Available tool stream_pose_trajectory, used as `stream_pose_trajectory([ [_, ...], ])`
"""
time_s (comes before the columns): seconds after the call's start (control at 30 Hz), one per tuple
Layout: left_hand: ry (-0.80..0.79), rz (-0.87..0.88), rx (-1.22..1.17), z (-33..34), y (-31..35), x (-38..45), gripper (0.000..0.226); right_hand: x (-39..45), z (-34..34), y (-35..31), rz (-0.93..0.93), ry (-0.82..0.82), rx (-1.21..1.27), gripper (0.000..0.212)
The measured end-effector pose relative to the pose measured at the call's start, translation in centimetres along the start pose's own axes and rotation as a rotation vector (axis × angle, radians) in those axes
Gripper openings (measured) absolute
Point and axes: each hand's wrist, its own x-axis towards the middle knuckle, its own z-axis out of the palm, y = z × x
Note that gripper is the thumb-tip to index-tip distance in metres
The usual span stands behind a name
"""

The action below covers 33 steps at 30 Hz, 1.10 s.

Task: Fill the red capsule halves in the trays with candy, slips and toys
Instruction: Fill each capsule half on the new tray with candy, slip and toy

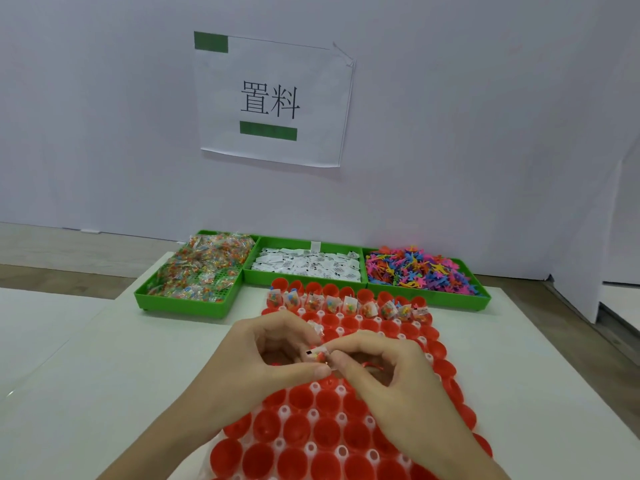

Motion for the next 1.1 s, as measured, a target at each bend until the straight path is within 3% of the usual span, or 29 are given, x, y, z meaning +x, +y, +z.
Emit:
stream_pose_trajectory([
  [0.2,0.16,0.116,0.049,0.6,0.3,-0.1,0.018,1.1,-1.5,-0.7,0.047,-0.073,0.054,0.023],
  [0.37,0.277,0.029,0.026,0.6,0.0,0.0,0.019,4.2,-3.4,-0.4,0.089,-0.16,0.115,0.018],
  [0.47,0.293,-0.016,0.021,0.0,-0.2,0.2,0.022,8.4,-5.3,2.1,0.102,-0.022,-0.105,0.016],
  [0.57,0.295,-0.039,0.026,-0.5,-0.3,0.4,0.024,13.2,-7.5,5.6,0.078,0.098,-0.544,0.017],
  [0.67,0.31,-0.071,0.034,-1.0,-0.8,0.7,0.03,16.4,-9.4,8.8,0.053,-0.01,-0.822,0.021],
  [0.77,0.323,-0.095,0.028,-1.6,-1.4,0.9,0.031,18.0,-10.2,10.7,0.063,-0.118,-0.876,0.02],
  [0.87,0.346,-0.095,0.022,-2.2,-1.7,1.1,0.029,18.9,-10.3,11.3,0.056,-0.118,-0.841,0.013],
  [1.1,0.387,-0.063,0.034,-2.7,-1.8,1.2,0.027,19.7,-10.4,11.9,-0.024,-0.22,-0.927,0.024],
])
